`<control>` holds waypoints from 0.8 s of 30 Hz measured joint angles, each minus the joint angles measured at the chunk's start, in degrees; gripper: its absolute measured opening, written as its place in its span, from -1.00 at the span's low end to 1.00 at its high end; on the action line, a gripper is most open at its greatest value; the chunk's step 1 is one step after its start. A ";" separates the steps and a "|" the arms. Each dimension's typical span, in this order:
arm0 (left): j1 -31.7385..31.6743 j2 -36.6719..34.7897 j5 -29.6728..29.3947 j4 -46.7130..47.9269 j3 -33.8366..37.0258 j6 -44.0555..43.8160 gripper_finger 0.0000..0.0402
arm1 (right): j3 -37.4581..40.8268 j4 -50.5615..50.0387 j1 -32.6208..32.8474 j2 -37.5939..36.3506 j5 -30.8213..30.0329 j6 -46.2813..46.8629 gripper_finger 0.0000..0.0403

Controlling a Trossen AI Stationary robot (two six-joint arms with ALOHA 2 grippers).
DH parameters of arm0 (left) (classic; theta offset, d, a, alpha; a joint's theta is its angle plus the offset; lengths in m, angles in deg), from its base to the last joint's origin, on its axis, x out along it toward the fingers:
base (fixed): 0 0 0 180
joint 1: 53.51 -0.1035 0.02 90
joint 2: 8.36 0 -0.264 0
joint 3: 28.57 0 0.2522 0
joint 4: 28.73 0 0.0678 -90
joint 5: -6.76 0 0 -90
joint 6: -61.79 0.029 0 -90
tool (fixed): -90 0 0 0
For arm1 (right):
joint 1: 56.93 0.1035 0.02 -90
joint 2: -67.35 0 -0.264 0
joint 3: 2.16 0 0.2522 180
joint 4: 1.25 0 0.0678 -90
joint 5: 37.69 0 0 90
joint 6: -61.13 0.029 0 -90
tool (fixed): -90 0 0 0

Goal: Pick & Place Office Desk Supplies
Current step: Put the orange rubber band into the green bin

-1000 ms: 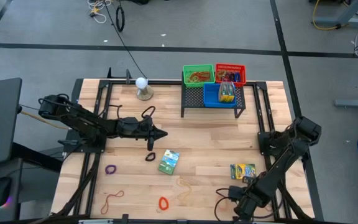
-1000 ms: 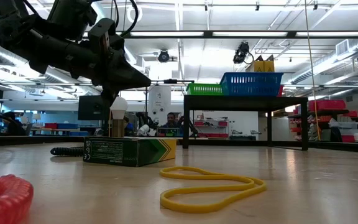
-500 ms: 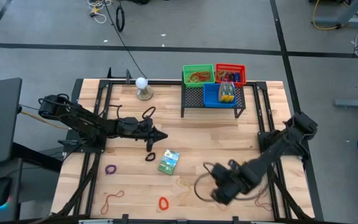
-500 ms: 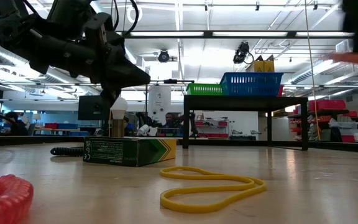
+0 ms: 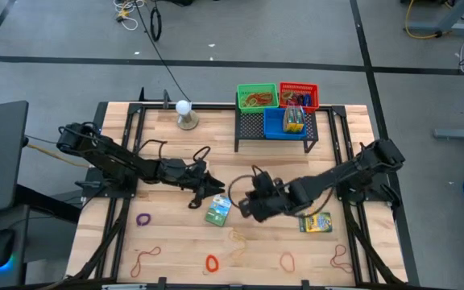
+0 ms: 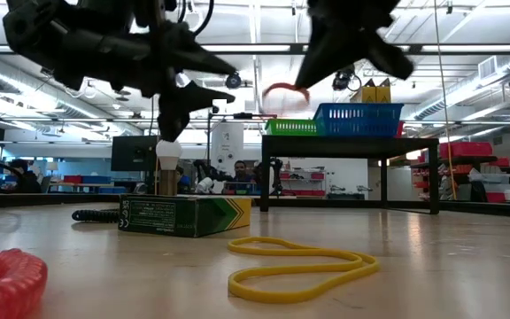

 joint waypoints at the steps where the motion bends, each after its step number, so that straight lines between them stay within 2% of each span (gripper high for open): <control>1: 0.21 0.12 -0.41 0.06 -0.51 0.04 -0.15 | 0.01 0.73 -0.78 0.00 -0.04 -0.91 -1.00; 7: 0.43 0.28 -1.28 1.90 -3.10 0.23 -0.06 | 0.02 4.96 -4.09 0.00 -0.17 -6.69 -1.00; 12: 0.43 0.34 -10.83 10.32 -4.85 1.69 -0.05 | 0.02 7.45 -6.13 0.00 0.59 -11.24 -1.00; 16: 0.42 0.30 -12.21 9.39 -5.54 3.04 -0.07 | 0.02 10.86 -7.27 0.00 2.16 -15.56 -1.00; 20: 0.45 0.30 -11.91 9.51 -5.54 4.23 -0.18 | 0.02 14.61 -7.94 0.00 4.12 -19.20 -1.00; 24: 1.01 0.30 -10.92 9.41 -5.51 6.00 -0.44 | 0.02 15.96 -8.61 0.00 4.94 -21.98 -1.00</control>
